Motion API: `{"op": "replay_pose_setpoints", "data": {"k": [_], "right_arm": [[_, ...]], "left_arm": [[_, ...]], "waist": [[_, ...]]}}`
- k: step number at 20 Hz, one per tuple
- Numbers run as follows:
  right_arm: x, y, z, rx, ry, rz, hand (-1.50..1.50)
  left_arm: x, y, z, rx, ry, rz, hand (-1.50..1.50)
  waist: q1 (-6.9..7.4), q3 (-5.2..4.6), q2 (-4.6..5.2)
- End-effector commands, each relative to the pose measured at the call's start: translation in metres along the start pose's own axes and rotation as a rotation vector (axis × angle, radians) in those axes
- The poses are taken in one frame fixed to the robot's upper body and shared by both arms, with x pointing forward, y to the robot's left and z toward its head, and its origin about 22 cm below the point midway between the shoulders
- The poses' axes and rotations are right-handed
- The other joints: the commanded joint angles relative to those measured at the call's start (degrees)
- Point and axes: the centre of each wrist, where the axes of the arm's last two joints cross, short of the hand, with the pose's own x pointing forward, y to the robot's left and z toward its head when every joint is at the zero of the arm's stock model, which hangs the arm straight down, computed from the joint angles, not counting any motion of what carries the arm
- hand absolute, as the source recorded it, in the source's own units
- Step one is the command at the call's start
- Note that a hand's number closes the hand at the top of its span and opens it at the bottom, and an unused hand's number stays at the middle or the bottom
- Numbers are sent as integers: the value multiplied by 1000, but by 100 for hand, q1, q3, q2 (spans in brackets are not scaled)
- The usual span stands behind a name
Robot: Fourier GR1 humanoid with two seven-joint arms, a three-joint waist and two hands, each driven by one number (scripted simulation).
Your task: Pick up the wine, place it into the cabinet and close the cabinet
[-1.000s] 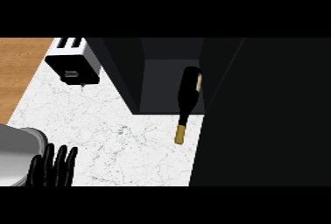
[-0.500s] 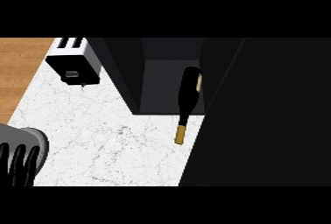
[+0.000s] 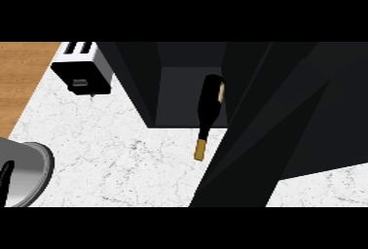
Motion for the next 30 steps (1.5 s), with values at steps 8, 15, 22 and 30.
{"op": "replay_pose_setpoints", "data": {"k": [8, 15, 22, 30], "right_arm": [[23, 43, -6, -34, -155, 118, 150], [27, 37, -50, -76, -156, 203, 150], [40, 29, -78, -72, -160, 126, 150], [73, 9, -161, -138, -176, 193, 150]], "left_arm": [[18, 28, -18, -22, 20, 26, -150], [-1, 16, -25, -20, 18, 82, -150], [5, 14, -26, -40, 31, 92, -150], [15, 5, -37, -17, 21, 96, -150]], "waist": [[59, -6, -2], [80, -11, 66], [199, -5, 83], [236, 3, 88]]}}
